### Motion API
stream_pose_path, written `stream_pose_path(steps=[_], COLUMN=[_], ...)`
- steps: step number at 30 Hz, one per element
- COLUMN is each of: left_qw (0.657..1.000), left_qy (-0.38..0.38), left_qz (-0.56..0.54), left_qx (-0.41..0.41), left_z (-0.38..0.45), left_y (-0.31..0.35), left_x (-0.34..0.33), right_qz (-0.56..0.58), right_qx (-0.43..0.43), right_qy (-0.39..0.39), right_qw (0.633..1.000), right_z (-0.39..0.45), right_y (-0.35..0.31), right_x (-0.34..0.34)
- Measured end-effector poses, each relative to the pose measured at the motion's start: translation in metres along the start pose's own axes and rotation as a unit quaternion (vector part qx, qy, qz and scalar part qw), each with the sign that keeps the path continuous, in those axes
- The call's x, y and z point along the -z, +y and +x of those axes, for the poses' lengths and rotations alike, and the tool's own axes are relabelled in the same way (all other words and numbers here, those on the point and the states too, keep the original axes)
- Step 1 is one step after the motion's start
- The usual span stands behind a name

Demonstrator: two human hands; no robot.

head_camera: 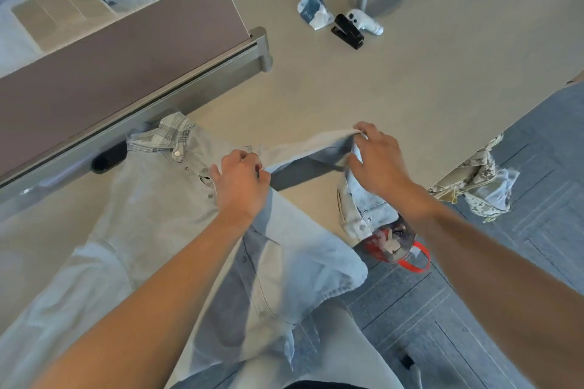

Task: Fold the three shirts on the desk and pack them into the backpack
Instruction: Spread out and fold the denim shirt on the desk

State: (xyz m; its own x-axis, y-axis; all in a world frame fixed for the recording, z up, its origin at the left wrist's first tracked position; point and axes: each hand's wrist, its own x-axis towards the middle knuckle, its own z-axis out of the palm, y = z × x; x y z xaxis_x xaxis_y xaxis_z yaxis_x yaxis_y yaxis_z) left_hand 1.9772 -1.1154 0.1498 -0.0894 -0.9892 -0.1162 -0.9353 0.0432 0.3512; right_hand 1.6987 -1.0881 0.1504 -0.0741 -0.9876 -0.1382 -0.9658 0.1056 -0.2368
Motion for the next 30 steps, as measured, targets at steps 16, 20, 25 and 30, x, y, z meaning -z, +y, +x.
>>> stream_pose_path(steps=[16,20,25,30], left_qw=[0.996,0.995,0.994,0.994], left_qy=[-0.080,-0.090,-0.092,-0.091], left_qz=[-0.040,-0.028,-0.029,-0.007], left_qx=[-0.030,-0.037,-0.049,-0.061], left_z=[0.005,0.001,0.004,0.026], left_y=[0.041,0.031,0.031,0.031], left_x=[-0.024,-0.033,-0.043,-0.068], right_qz=[-0.053,-0.035,-0.002,0.043], right_qx=[0.059,0.014,0.005,0.030], right_qy=[-0.088,-0.109,-0.113,-0.082], right_qw=[0.993,0.993,0.994,0.995], right_z=[-0.014,-0.029,-0.029,0.014], right_y=[0.018,0.018,0.003,0.001], right_x=[-0.003,-0.028,-0.041,-0.057])
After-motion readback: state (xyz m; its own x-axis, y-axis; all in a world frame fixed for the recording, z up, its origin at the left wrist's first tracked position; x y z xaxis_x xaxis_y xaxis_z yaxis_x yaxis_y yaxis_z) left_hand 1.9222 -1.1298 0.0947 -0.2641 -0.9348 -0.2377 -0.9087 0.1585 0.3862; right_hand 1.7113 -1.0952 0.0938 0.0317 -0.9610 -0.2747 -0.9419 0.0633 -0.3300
